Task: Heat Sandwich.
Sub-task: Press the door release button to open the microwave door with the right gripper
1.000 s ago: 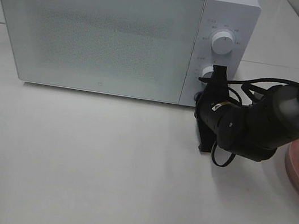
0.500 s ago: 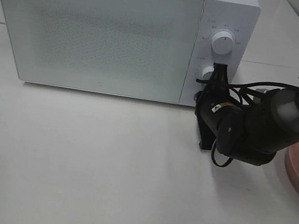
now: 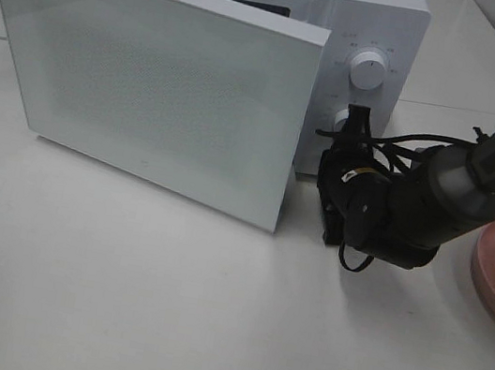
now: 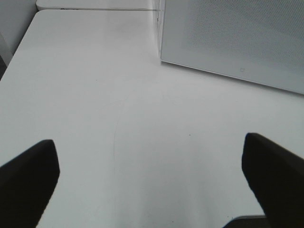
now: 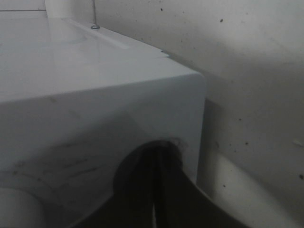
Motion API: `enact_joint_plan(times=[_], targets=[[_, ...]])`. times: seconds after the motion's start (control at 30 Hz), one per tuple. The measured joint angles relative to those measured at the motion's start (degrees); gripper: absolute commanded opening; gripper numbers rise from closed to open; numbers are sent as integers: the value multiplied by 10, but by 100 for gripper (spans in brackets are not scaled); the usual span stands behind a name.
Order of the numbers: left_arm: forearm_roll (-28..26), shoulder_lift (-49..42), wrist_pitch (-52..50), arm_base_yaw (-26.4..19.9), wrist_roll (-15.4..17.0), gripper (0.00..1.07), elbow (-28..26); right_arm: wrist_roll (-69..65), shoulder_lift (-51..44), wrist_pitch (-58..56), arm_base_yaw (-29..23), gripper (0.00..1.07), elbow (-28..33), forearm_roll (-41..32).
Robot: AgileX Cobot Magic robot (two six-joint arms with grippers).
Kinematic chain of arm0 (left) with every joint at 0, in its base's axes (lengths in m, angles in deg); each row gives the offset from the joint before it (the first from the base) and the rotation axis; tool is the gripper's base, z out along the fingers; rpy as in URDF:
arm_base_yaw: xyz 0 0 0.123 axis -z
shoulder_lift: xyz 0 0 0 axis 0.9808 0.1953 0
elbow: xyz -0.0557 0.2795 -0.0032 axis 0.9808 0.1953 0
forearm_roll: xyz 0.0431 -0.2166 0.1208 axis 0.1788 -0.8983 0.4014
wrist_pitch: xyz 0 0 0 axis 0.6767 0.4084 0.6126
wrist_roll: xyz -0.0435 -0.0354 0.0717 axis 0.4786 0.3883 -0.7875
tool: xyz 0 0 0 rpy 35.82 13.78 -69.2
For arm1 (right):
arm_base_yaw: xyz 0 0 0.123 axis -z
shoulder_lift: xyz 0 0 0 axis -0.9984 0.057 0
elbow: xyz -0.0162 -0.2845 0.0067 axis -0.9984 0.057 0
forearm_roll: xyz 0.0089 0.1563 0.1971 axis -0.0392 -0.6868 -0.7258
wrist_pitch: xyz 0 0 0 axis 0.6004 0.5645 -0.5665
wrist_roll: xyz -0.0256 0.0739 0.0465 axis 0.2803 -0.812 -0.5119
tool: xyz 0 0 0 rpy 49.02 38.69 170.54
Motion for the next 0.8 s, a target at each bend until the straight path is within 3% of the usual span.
enact_joint_plan(times=[0.8], targets=[[0, 0, 0, 0, 0, 100, 0, 14, -28, -34, 7, 0, 11, 10]])
